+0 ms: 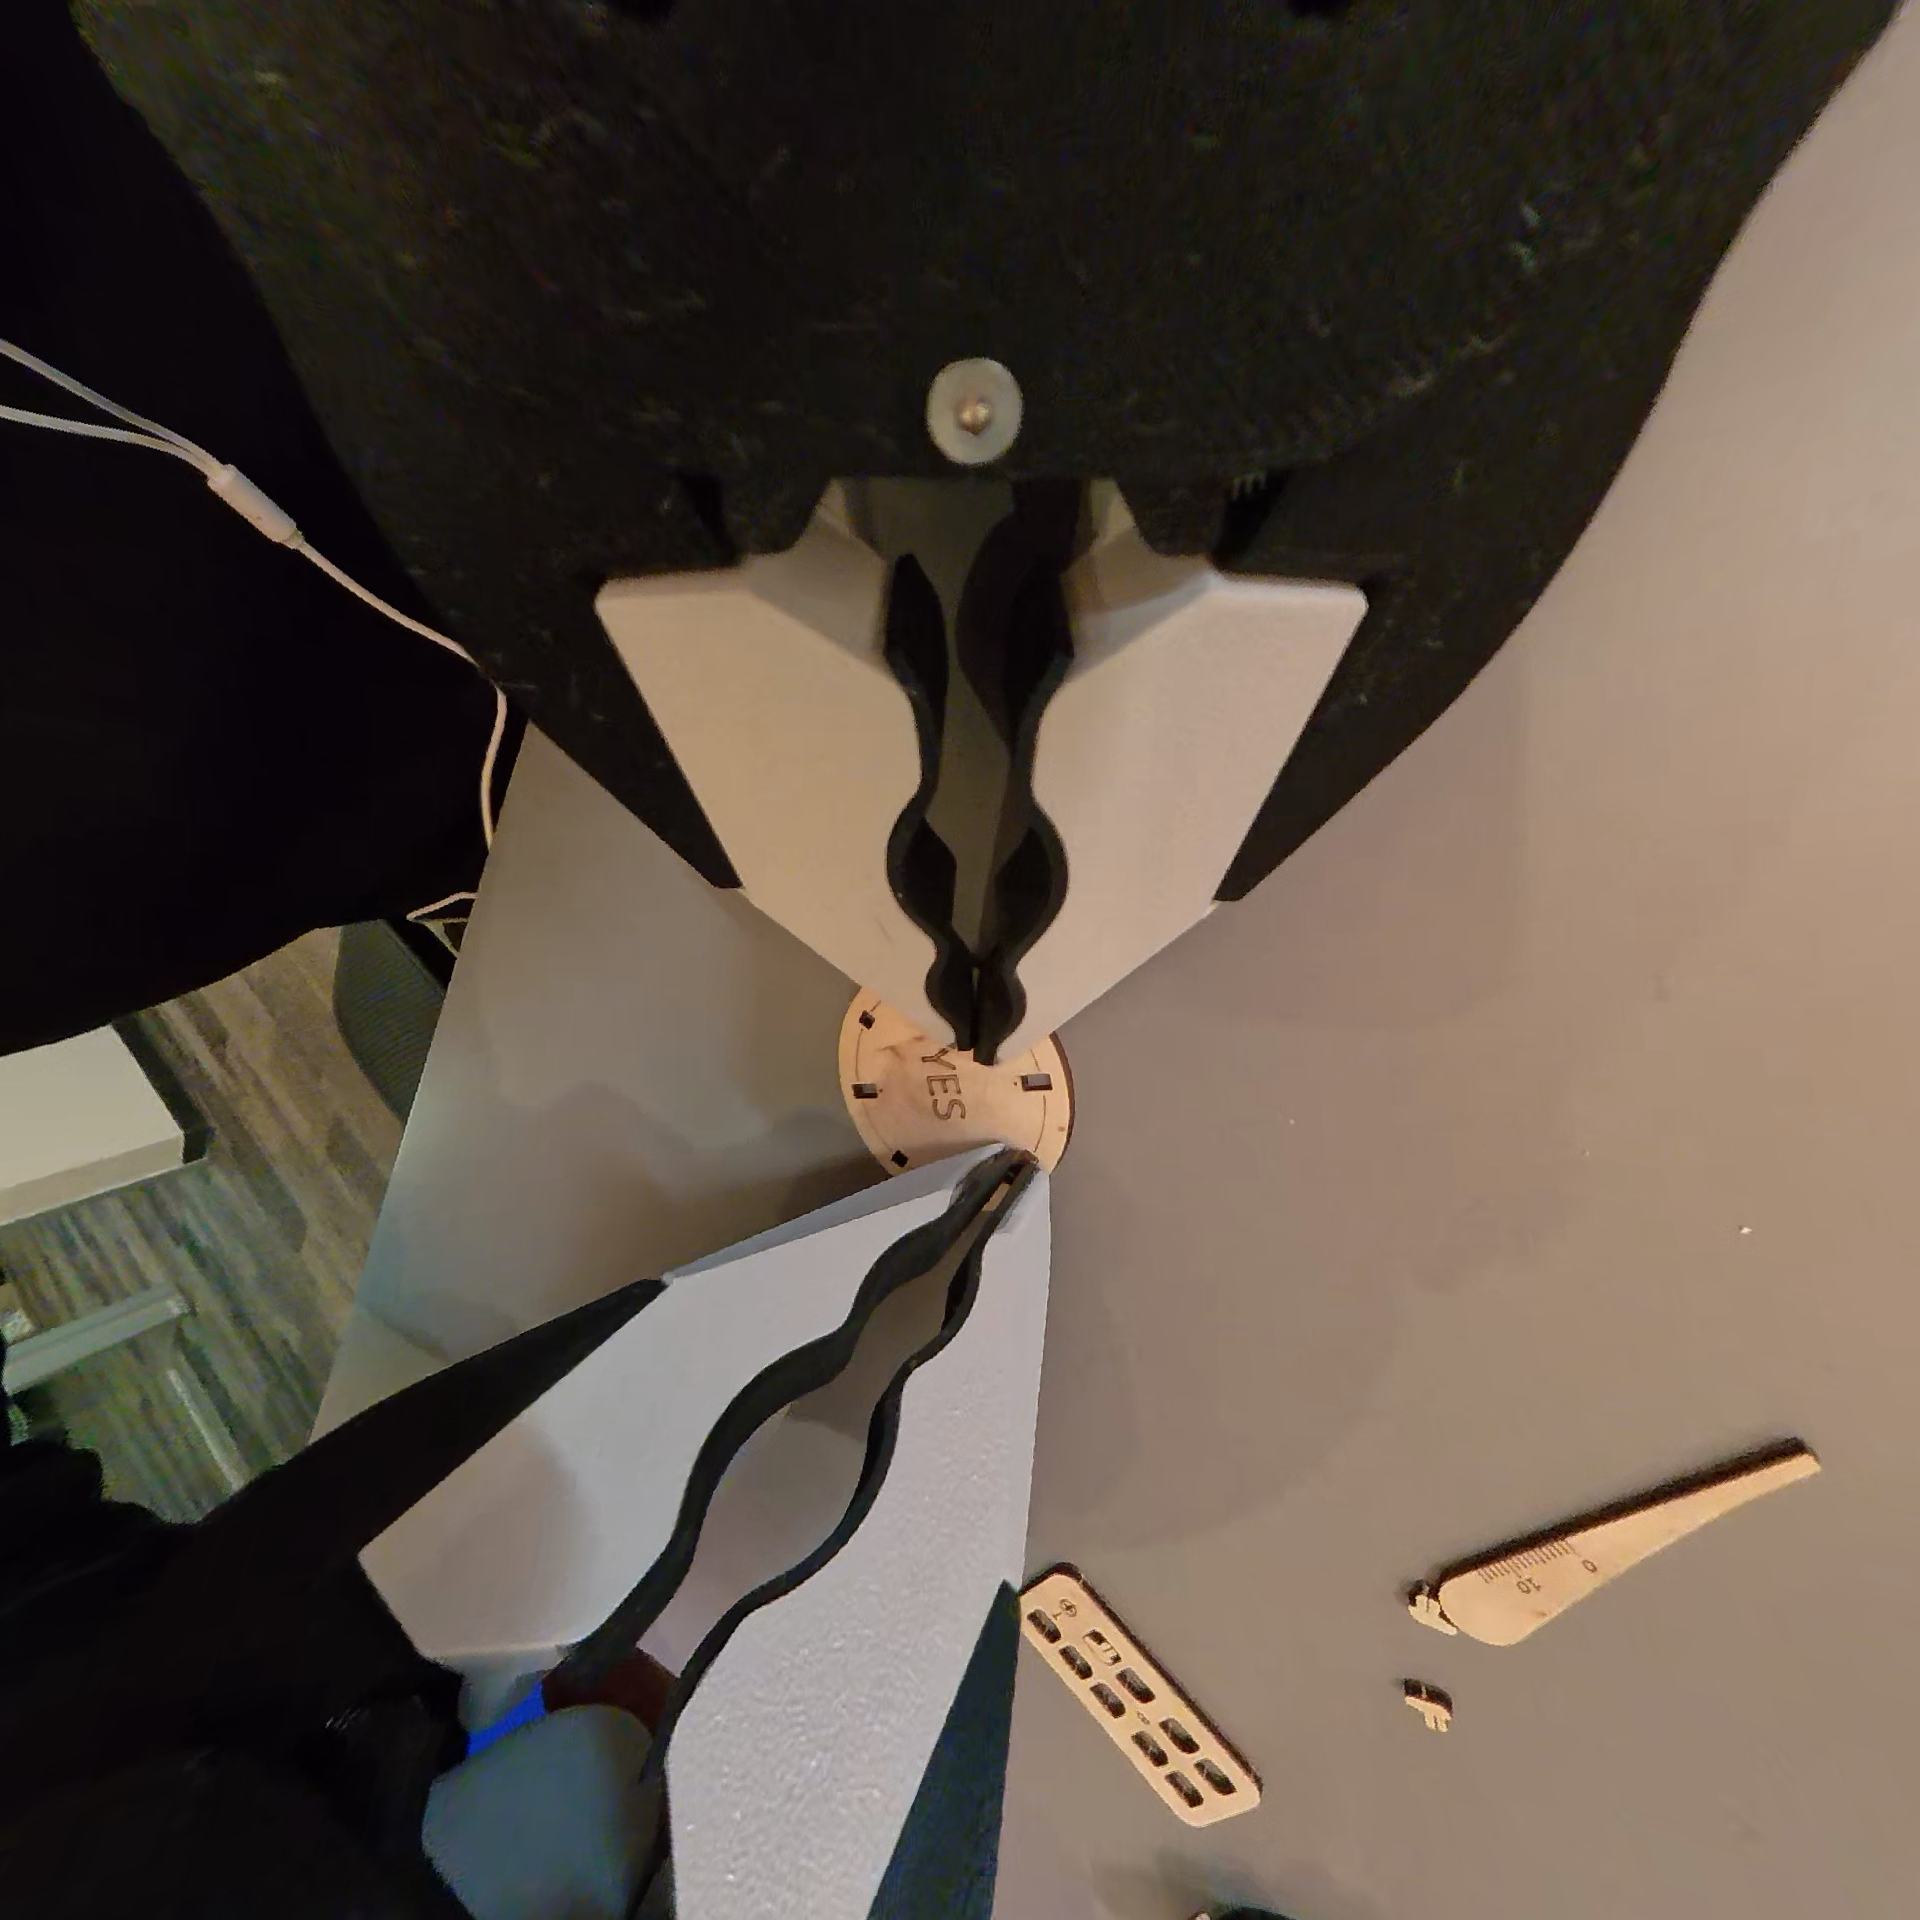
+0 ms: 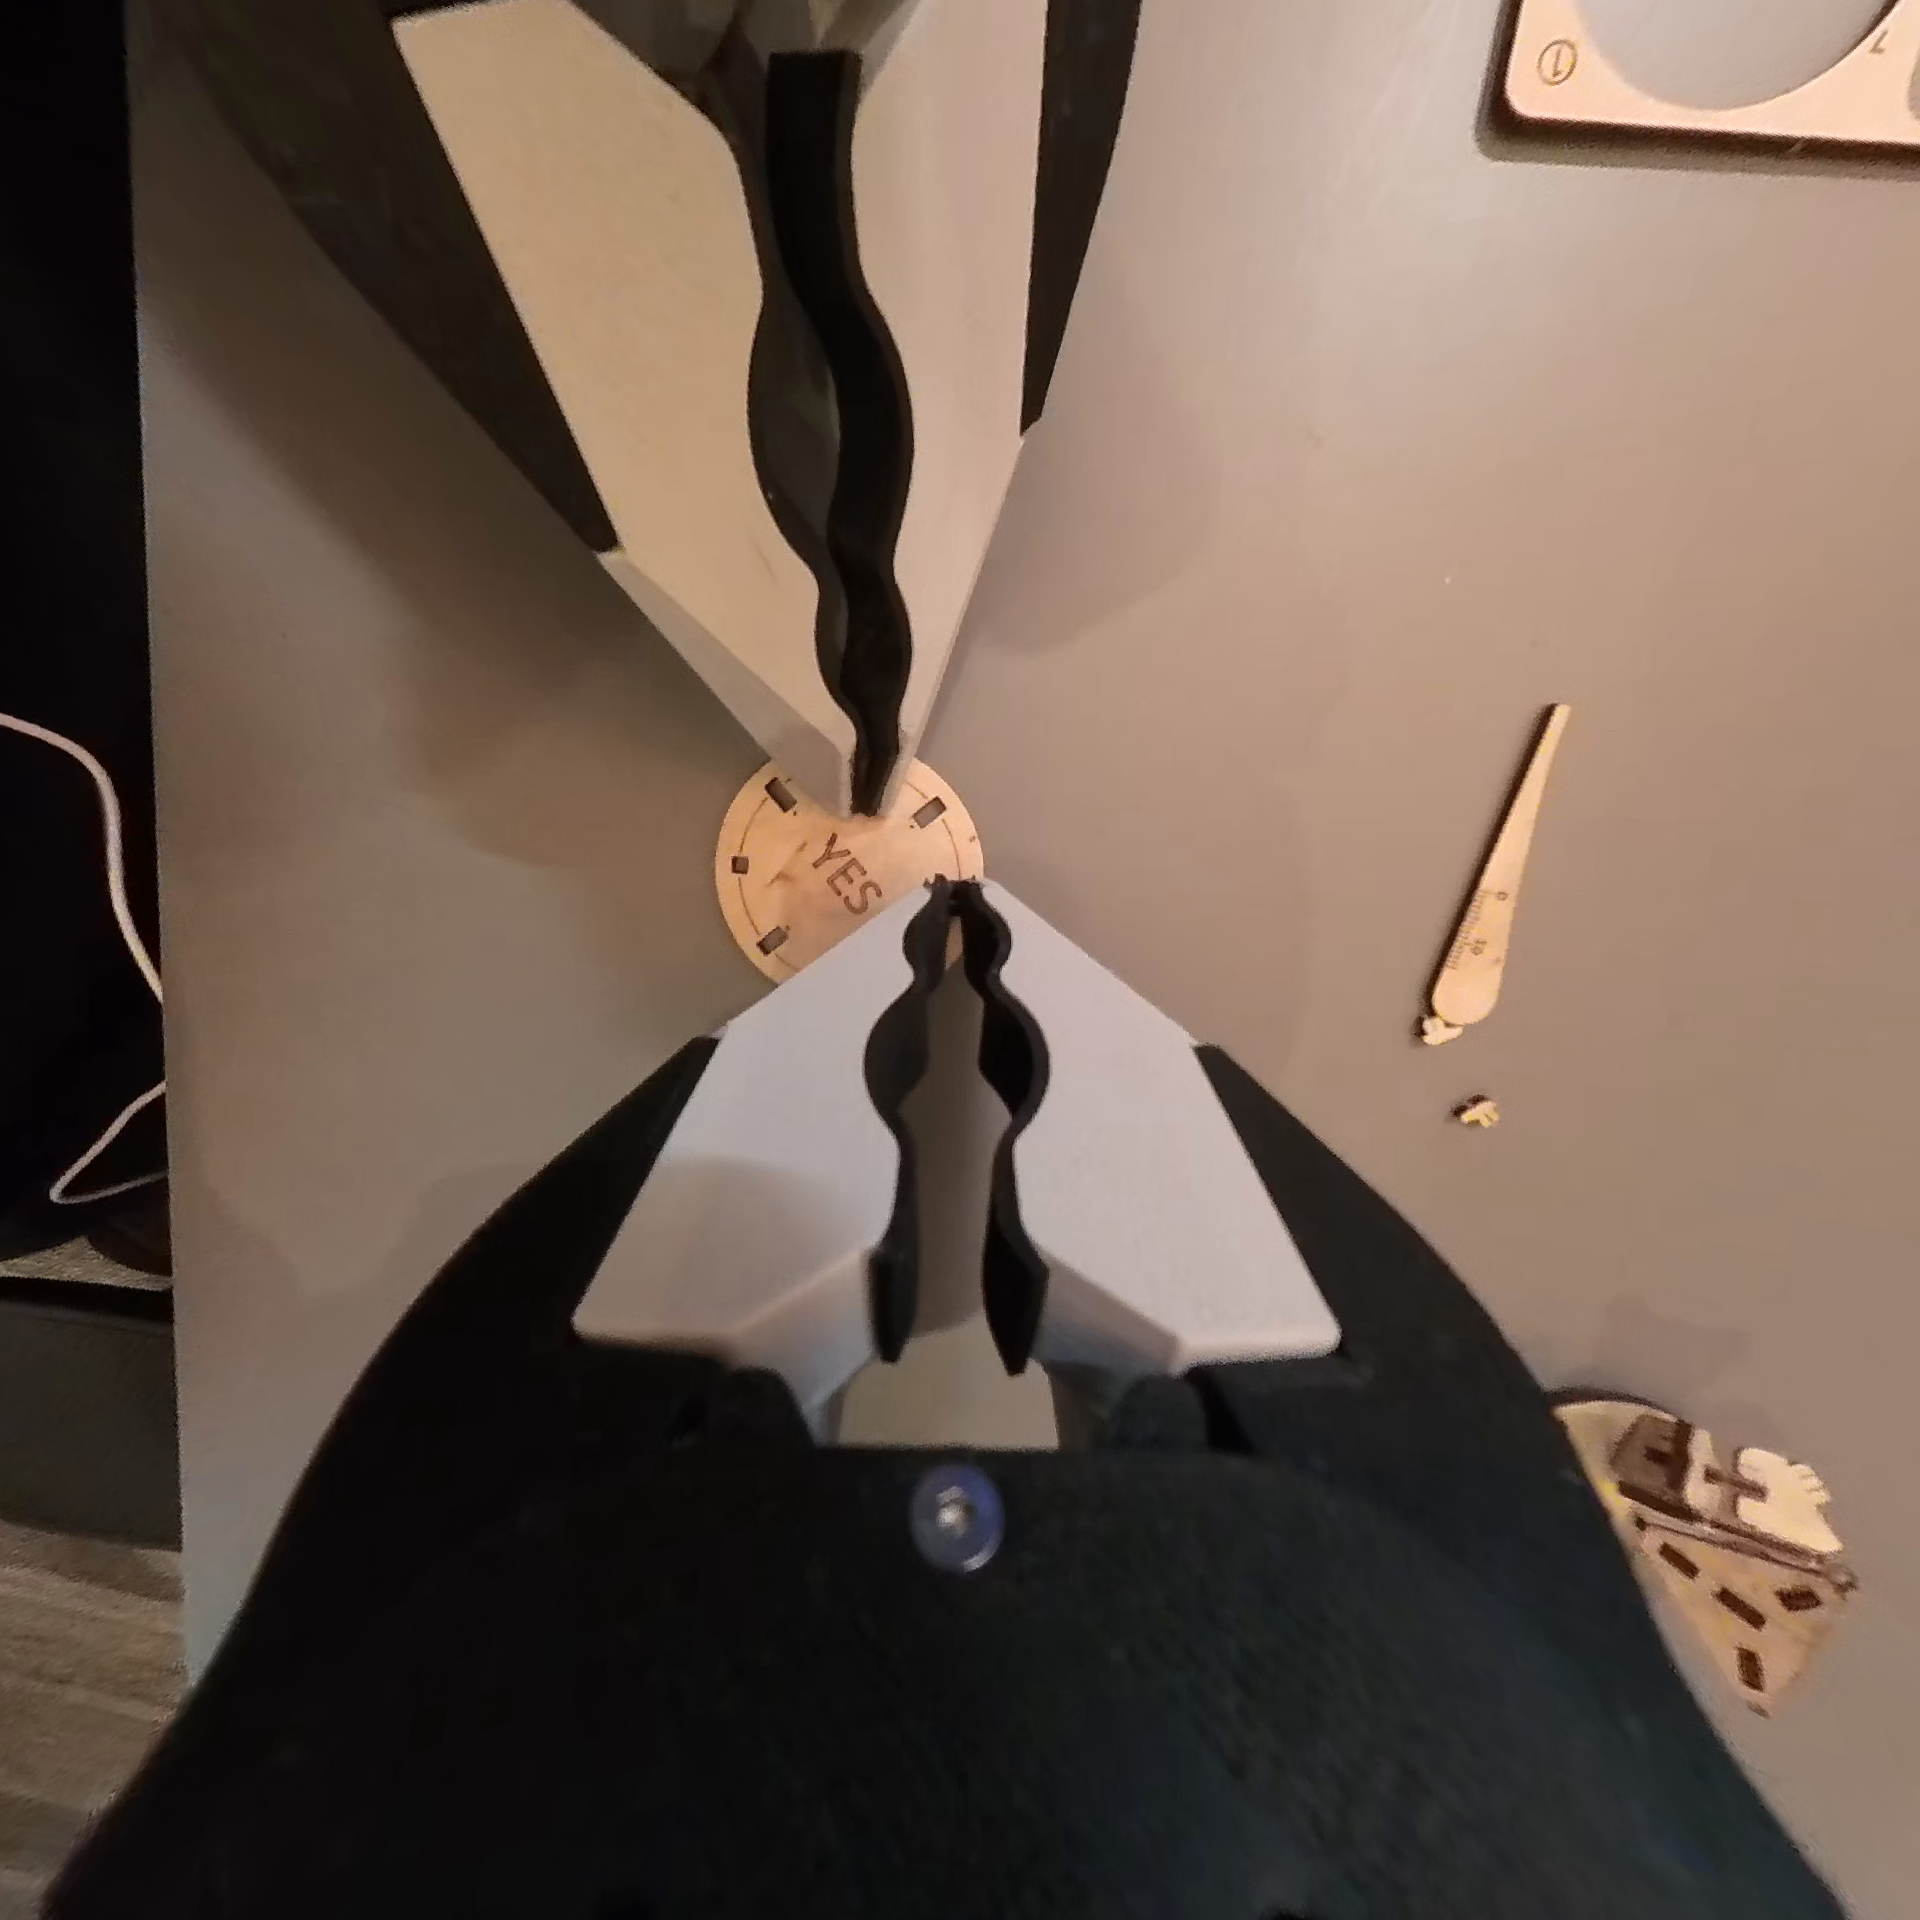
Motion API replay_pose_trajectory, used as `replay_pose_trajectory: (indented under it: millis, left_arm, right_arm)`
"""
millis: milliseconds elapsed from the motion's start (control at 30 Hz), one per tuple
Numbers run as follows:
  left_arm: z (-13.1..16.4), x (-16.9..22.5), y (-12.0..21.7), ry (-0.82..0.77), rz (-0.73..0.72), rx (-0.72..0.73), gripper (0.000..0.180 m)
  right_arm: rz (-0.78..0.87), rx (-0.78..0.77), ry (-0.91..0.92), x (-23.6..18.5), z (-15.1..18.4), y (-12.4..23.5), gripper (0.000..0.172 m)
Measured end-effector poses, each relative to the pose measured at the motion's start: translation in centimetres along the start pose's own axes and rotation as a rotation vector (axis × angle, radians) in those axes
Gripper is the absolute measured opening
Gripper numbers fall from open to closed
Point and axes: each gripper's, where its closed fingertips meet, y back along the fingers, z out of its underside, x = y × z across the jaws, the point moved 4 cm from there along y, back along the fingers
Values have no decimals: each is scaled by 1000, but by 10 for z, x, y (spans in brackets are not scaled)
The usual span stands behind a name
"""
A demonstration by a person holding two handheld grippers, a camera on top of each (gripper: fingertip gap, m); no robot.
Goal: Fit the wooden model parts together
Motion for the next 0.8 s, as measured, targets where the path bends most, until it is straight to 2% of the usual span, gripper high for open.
replay_pose_trajectory:
  millis: [367, 600, 800]
  left_arm:
    - [0, 0, 0, 6, 6, 0, 0]
    - [0, 0, 0, 7, 8, 0, 0]
    - [0, 0, 0, 8, 8, 0, 0]
  right_arm:
    - [-21, -7, -14, 1, 0, -1, 1]
    - [30, -7, 12, -1, 1, -2, 1]
    - [29, 35, -24, -2, 1, -1, 4]
